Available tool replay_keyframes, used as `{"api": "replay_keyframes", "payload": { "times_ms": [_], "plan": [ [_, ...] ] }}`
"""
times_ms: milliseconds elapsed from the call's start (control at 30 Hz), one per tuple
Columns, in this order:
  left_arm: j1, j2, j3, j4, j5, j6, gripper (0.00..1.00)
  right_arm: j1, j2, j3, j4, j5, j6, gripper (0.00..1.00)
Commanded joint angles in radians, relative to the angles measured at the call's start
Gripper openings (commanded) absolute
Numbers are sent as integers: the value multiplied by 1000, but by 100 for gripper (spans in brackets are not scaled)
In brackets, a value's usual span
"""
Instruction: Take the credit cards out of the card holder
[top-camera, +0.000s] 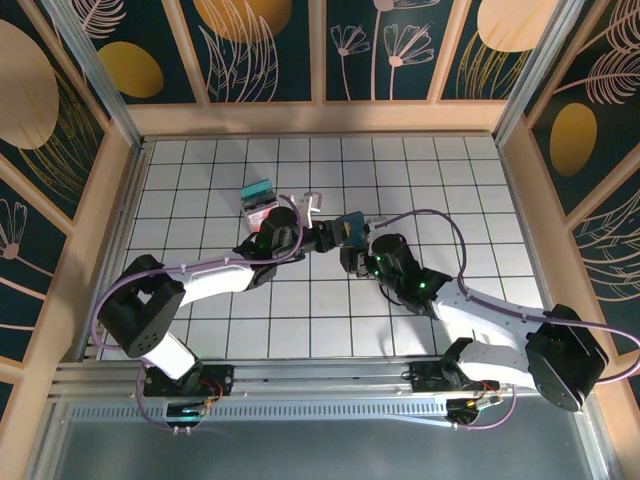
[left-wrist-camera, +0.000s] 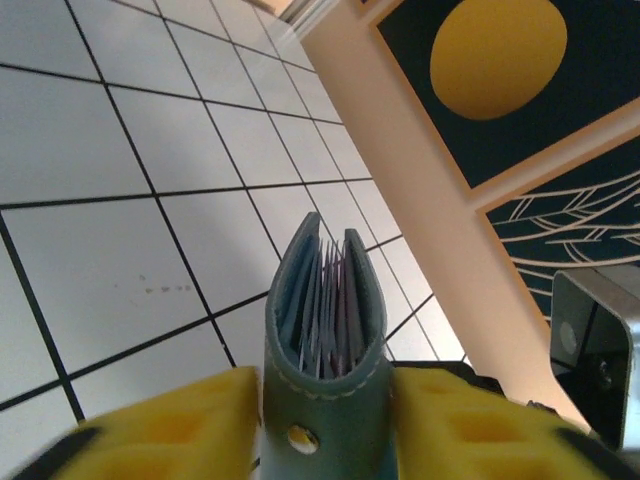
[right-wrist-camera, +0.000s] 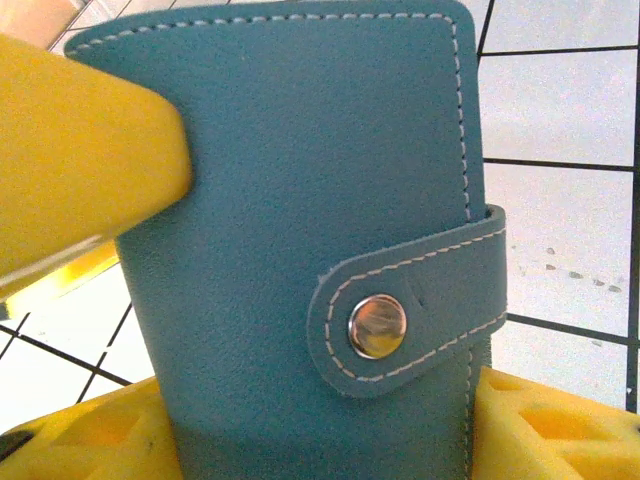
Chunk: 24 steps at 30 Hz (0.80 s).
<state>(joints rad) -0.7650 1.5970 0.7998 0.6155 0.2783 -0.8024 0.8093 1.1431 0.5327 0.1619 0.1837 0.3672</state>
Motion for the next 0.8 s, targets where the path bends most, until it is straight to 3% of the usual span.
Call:
{"api": "replay_keyframes", "payload": {
  "times_ms": [0,200,433,533,767],
  "plan": [
    [-3,4,12,59,10,-4,21,13,-15,38,60,16,-23,63],
    [0,-38,21,-29,-57,72,0,11,-65,32,40,16,-30,82],
    [44,-145,25,-166,-72,274,0,-12,-190,48,2,-49,-40,95],
    [100,-191,-2,-152,40,311,0,-69,-243,59,4,-159,-24,98],
    [149,-267,-26,-146,275,407,0,-332,-260,73,87,-706,74,96]
  ]
}}
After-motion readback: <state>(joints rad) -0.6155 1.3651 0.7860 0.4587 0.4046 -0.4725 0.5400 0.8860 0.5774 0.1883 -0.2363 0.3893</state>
